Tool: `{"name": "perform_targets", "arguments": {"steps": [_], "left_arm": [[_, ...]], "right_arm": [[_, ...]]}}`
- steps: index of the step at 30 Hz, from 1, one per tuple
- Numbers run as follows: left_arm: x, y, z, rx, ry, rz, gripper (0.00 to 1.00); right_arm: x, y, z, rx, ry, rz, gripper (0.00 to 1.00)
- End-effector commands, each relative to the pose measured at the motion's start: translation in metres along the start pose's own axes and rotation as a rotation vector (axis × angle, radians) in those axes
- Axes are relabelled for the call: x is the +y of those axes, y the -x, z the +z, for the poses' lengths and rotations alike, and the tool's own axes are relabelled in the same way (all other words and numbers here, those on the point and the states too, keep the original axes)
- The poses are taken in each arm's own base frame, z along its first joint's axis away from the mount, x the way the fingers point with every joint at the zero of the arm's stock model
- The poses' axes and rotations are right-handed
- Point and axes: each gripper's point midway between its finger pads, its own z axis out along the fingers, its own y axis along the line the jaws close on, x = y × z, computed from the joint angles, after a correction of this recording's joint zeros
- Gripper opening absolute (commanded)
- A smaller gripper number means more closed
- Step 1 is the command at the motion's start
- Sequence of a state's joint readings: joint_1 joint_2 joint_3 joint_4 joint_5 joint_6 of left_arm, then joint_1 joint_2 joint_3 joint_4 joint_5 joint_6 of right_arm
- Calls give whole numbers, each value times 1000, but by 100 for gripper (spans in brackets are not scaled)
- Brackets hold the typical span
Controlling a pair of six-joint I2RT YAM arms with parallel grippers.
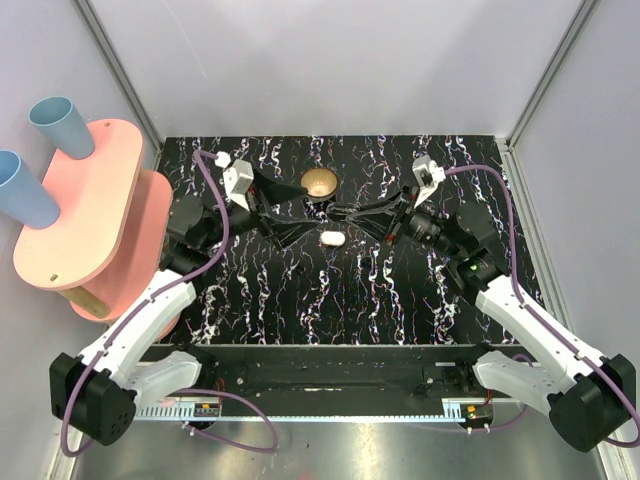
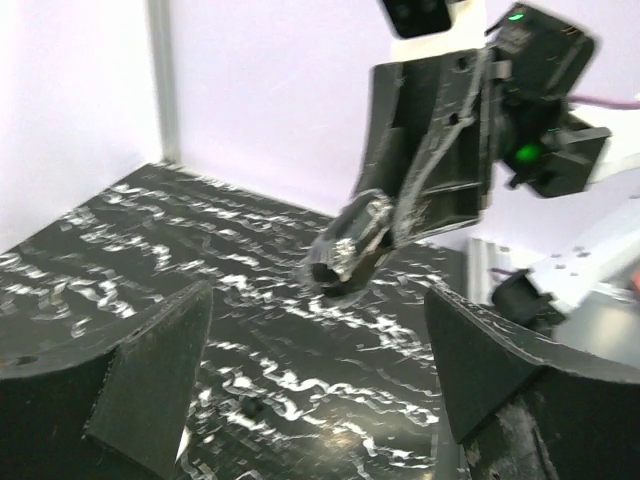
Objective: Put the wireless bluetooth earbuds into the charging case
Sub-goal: Pass from the right arm to the left
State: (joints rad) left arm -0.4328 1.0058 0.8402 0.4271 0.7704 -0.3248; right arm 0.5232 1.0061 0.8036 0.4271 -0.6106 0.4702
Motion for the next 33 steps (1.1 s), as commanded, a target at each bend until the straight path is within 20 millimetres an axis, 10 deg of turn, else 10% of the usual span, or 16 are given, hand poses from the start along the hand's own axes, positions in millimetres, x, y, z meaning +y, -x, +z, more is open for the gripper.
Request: {"name": "perform_targets", "arguments": {"steps": [1, 33], "left_arm": [[-44, 32, 4, -105, -264, -12, 89], [-49, 21, 40, -129, -324, -148, 52]], "right_arm": [[23, 22, -1, -92, 100, -87, 0], [47, 31, -2, -114, 221, -70, 0]]}}
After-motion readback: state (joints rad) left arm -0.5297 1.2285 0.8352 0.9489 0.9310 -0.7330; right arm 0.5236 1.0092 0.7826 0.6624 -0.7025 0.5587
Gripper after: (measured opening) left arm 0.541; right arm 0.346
